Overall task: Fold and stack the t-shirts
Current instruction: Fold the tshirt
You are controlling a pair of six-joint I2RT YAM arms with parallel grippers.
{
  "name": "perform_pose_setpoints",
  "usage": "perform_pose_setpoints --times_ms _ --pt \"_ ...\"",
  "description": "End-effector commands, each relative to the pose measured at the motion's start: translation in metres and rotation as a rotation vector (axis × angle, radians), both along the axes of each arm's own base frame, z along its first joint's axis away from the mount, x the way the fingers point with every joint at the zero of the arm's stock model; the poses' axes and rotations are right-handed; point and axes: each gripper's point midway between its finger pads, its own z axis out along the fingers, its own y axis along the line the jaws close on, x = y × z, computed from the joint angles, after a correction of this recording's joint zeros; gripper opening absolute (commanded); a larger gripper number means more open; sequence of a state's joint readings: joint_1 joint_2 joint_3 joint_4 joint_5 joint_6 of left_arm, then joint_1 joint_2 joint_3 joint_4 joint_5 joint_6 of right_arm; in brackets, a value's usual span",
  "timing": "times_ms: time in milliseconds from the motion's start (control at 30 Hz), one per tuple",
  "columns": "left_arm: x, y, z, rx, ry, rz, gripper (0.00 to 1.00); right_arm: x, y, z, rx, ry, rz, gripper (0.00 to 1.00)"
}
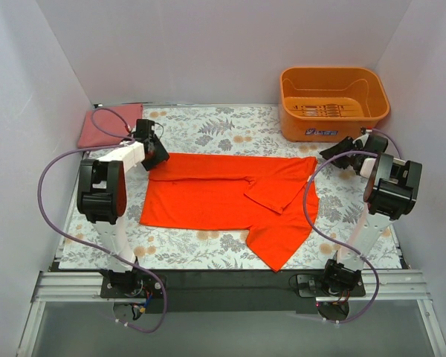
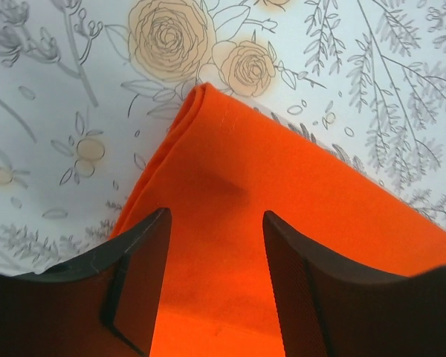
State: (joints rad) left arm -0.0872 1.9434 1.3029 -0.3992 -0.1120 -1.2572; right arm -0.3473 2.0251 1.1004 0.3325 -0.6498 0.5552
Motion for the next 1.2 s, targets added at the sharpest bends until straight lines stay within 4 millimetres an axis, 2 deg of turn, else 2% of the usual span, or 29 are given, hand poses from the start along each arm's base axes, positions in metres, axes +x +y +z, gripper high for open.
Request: perform_pose_setpoints --times_ms 0,33,67,100,167,200,267,300,367,400,500,533,633,667,767,867,967,1033,1133,1167 --pt "-0.001 -0.004 0.071 0.003 -0.149 -0.028 0.52 -0.011 -0.001 0.045 -0.052 -0.095 -0.022 0.36" --pt "-0.005 -0.005 0.080 0.002 -0.168 -0.034 0.52 -0.018 0.001 0.050 -0.057 -0.100 -0.024 0.37" --pt "-0.009 -0.006 0.086 -0.001 -0.182 -0.037 0.53 -0.033 0.009 0.041 -0.048 -0.071 -0.022 0.38" --pt "-0.017 -0.009 0.094 -0.004 -0.201 -0.046 0.53 -0.039 0.017 0.058 -0.060 -0.106 -0.013 0.38" --pt "-0.024 -0.011 0.094 -0.015 -0.205 -0.054 0.53 -0.055 0.032 0.061 -0.058 -0.109 0.007 0.38" --pt "-0.032 -0.011 0.085 -0.014 -0.188 -0.056 0.52 -0.070 0.049 0.063 -0.059 -0.112 0.032 0.38" --pt "-0.033 -0.011 0.076 -0.016 -0.187 -0.058 0.48 -0.083 0.067 0.072 -0.053 -0.133 0.064 0.39" --pt "-0.034 -0.012 0.070 -0.018 -0.174 -0.060 0.47 -0.095 0.085 0.063 -0.040 -0.107 0.103 0.39" --pt "-0.035 -0.016 0.053 -0.033 -0.132 -0.073 0.42 -0.106 0.105 0.061 -0.015 -0.096 0.146 0.38" --pt "-0.036 -0.017 0.048 -0.040 -0.117 -0.075 0.40 -0.113 0.122 0.062 0.002 -0.097 0.198 0.38" --pt "-0.043 -0.017 0.030 -0.042 -0.073 -0.067 0.36 -0.134 0.146 0.048 0.038 -0.047 0.257 0.38" --pt "-0.047 -0.015 0.023 -0.038 -0.063 -0.058 0.36 -0.144 0.151 0.037 0.045 -0.017 0.269 0.38" --pt "-0.056 -0.008 0.009 -0.013 -0.033 -0.028 0.34 -0.161 0.158 0.013 0.071 0.060 0.297 0.37" --pt "-0.061 -0.006 0.002 -0.010 -0.013 -0.024 0.34 -0.170 0.158 -0.001 0.077 0.104 0.299 0.37" --pt "-0.072 -0.004 -0.008 -0.011 0.025 -0.004 0.33 -0.186 0.159 -0.019 0.087 0.163 0.309 0.36" --pt "-0.084 0.003 -0.015 -0.005 0.059 0.027 0.32 -0.191 0.148 -0.030 0.079 0.190 0.278 0.36" --pt "-0.087 0.008 -0.011 -0.005 0.053 0.041 0.32 -0.196 0.137 -0.037 0.077 0.213 0.255 0.36" --pt "-0.085 0.010 -0.001 0.002 0.034 0.041 0.38 -0.196 0.128 -0.036 0.076 0.206 0.247 0.37" --pt "-0.082 0.010 0.019 -0.001 0.002 0.041 0.44 -0.193 0.126 -0.020 0.052 0.177 0.272 0.37" --pt "-0.081 0.010 0.033 -0.005 -0.031 0.041 0.47 -0.190 0.125 -0.010 0.019 0.135 0.287 0.37"
